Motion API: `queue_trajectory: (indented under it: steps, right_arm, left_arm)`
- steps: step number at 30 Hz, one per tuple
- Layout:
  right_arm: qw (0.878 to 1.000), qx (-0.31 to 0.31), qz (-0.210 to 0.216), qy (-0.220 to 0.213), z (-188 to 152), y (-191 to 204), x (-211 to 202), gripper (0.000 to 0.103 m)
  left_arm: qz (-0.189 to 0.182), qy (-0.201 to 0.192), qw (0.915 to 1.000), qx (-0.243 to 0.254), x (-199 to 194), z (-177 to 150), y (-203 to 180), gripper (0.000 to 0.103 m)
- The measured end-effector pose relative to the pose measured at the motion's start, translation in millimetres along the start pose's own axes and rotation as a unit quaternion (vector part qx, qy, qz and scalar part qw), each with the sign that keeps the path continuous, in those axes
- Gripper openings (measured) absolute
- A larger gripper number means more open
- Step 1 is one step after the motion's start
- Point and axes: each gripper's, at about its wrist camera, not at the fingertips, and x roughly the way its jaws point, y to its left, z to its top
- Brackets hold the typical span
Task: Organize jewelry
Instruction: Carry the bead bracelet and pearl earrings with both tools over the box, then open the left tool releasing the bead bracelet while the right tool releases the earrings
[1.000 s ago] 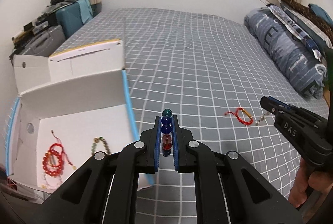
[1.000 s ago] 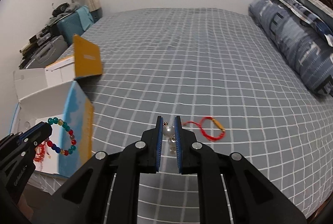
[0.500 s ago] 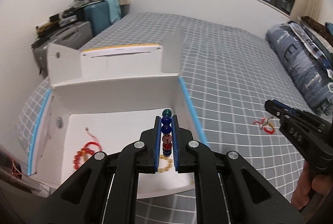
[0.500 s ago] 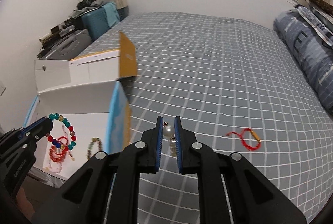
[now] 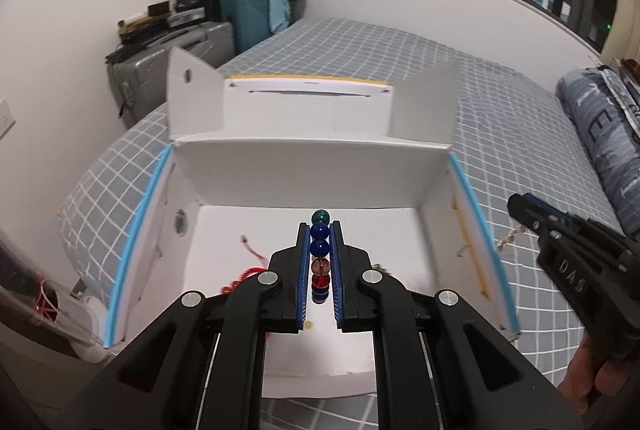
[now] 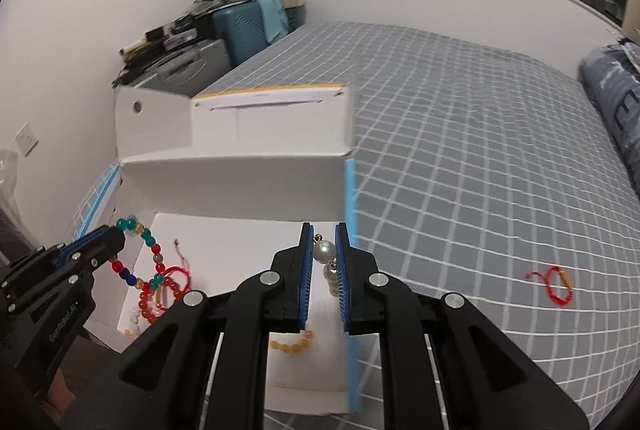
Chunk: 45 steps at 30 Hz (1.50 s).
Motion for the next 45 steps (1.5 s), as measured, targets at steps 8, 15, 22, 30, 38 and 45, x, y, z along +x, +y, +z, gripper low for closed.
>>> queue_trajectory:
  steps: [8, 15, 22, 30, 38, 45]
  right_arm:
    - [0.999, -0.013, 0.018, 0.031, -6, 29, 38, 0.011]
    - [0.998, -0.020, 0.018, 0.063, -11, 39, 63, 0.011]
    - [0.995, -0.023, 0.012, 0.094, -19, 41, 80, 0.011]
    - [0.994, -0.028, 0.008, 0.109, -24, 44, 90, 0.011]
    - [0.995, -0.025, 0.013, 0.099, -22, 42, 85, 0.028]
    - [0.998, -0.018, 0.016, 0.061, -15, 38, 63, 0.069]
  left_arm:
    - [0.021, 0.018, 0.9995, -0.013, 19, -3, 26, 0.009]
    - [0.032, 0.042, 0.9984, -0.019, 41, -9, 35, 0.009]
    - [0.033, 0.064, 0.9972, -0.020, 58, -17, 37, 0.009]
    - [0.039, 0.074, 0.9962, -0.025, 67, -21, 40, 0.009]
    - [0.044, 0.073, 0.9959, -0.031, 64, -20, 44, 0.014]
    - [0.056, 0.039, 0.9969, -0.039, 42, -17, 45, 0.073]
